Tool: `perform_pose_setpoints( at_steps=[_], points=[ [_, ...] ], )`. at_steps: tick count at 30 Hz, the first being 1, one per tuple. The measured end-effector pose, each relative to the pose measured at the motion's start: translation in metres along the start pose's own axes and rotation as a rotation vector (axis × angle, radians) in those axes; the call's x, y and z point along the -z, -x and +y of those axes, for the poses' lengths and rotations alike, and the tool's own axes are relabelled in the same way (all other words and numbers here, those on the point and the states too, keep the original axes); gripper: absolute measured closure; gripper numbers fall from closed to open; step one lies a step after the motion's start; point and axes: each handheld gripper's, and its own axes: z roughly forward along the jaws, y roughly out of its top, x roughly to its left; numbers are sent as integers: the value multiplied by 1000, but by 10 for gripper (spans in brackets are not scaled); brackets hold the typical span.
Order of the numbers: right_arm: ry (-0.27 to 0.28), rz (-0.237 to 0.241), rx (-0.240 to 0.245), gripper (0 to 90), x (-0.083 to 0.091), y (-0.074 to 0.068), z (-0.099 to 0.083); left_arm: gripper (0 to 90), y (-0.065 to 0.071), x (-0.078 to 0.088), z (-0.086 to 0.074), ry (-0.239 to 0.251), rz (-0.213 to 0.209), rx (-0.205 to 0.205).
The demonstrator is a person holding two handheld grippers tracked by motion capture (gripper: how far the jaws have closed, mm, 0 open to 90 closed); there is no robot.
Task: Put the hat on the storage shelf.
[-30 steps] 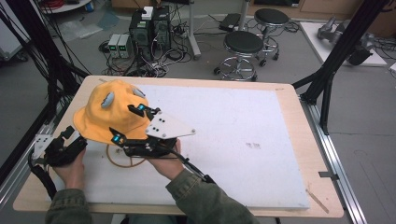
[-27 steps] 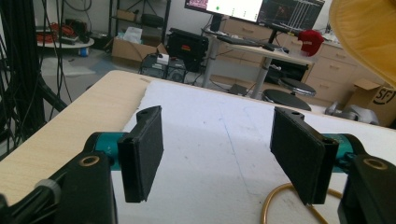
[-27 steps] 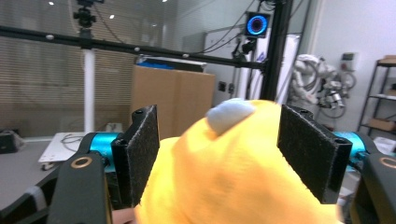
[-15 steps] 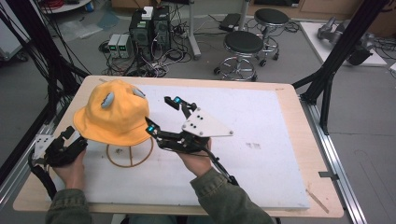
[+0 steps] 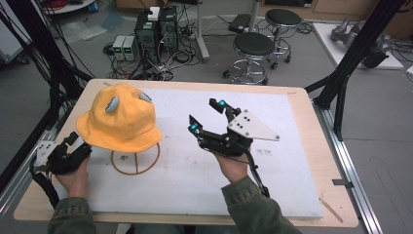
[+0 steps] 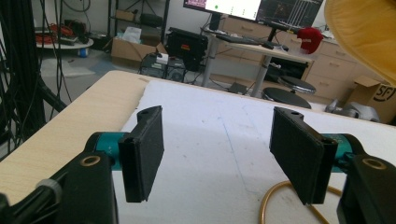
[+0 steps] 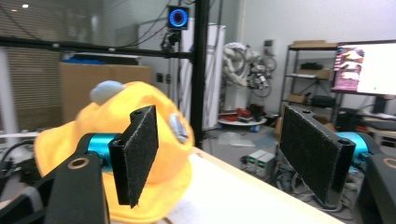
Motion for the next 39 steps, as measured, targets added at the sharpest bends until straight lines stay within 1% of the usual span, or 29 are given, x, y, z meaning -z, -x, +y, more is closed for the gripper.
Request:
perform_pose_setpoints(
  at_steps=[5,8,14,18,20,22,26,35,39],
  points=[
    [-10,-48,-3,270,16,14,1,353,0,0,0,-1,0,-1],
    [-10,-76,-17,268,25,22,0,352,1,1,0,-1,0,-3],
    [-20,-136,-24,261,41,37,-4,352,1,1,0,-2,1,-4],
    [-34,-175,-48,258,53,46,-9,352,1,2,0,-1,0,-6],
    [-39,-196,-48,257,58,51,-12,352,1,2,-1,-1,0,-6],
    [-46,-216,-60,255,64,55,-15,352,1,2,-1,-2,0,-8],
    [-31,-256,-75,253,76,63,-19,352,1,2,-1,-3,0,-9],
    [-35,-373,-101,251,104,81,-34,352,2,2,-1,-3,-1,-10],
    [-48,-421,-122,251,115,90,-41,353,2,2,-1,-4,-3,-12]
  ],
)
